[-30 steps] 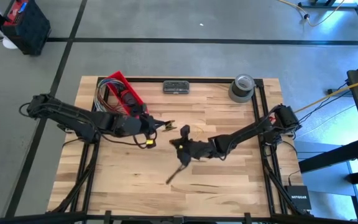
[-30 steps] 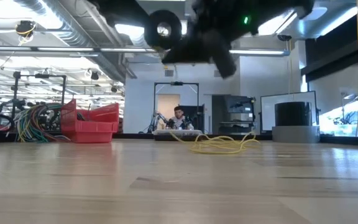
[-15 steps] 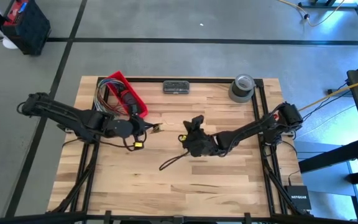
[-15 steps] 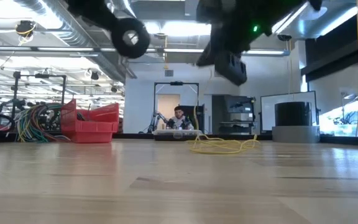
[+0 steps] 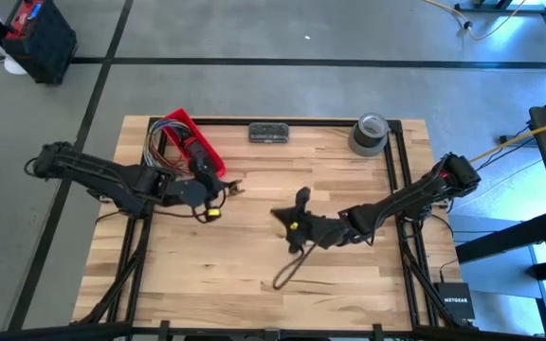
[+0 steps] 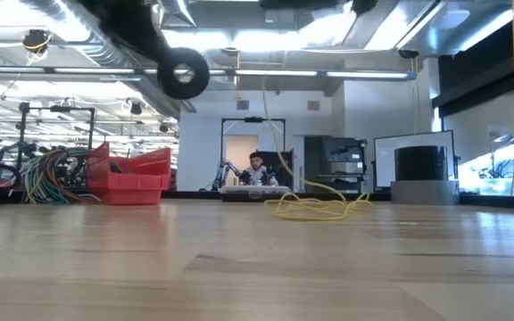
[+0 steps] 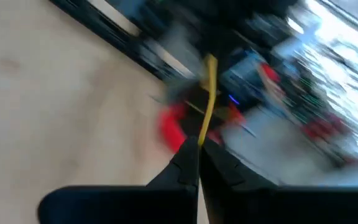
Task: Coil cords
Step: Uncoil the yellow wire from the spool
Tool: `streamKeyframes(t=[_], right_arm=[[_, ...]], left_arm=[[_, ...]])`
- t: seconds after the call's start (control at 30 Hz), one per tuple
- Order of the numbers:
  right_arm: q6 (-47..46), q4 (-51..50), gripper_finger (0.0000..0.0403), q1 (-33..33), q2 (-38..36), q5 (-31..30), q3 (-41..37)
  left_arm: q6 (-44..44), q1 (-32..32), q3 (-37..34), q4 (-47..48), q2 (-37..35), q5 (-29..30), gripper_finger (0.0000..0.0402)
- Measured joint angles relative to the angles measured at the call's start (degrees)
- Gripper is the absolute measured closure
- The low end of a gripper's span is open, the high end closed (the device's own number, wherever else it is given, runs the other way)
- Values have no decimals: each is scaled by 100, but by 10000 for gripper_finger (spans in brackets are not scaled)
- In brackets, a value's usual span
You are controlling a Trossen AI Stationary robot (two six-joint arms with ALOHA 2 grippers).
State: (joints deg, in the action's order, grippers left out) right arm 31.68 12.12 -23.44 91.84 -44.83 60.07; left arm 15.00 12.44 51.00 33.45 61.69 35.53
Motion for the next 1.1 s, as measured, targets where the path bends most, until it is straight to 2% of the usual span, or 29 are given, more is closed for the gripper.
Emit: streamKeyframes(t=[0.1, 0.17, 0.3, 0.4, 0.53, 0.67, 0.73, 0.87, 0.97, 1.1], right_arm=[[-109, 122, 396, 18, 1, 1118, 0], [-173, 190, 396, 59, 21, 1557, 0], [-193, 161, 396, 63, 30, 1993, 0], [-279, -189, 396, 60, 29, 1929, 0], [-320, -1014, 396, 103, 30, 1006, 0], [-703, -1837, 396, 233, 27, -184, -2], [-946, -2262, 396, 264, 20, -884, -4], [-1247, -2441, 395, 186, -173, -2413, -9], [-1366, -2119, 395, -29, -535, -2785, -7], [-1392, -1605, 395, -387, -989, -2818, -7]], left_arm=[[89, -153, 0, -318, 0, 242, 396], [122, -228, 0, -520, 0, 357, 396], [76, -279, 0, -733, 17, 625, 396], [-61, -268, 0, -749, 20, 711, 396], [-206, -86, 2, -638, 7, 677, 396], [-281, 167, 4, -252, -58, -106, 396], [-225, 269, 4, 91, -61, -447, 396], [178, 354, 4, 885, -44, -483, 396], [429, 281, 4, 1065, -12, -315, 396], [419, 77, 6, 1118, 91, -271, 396]])
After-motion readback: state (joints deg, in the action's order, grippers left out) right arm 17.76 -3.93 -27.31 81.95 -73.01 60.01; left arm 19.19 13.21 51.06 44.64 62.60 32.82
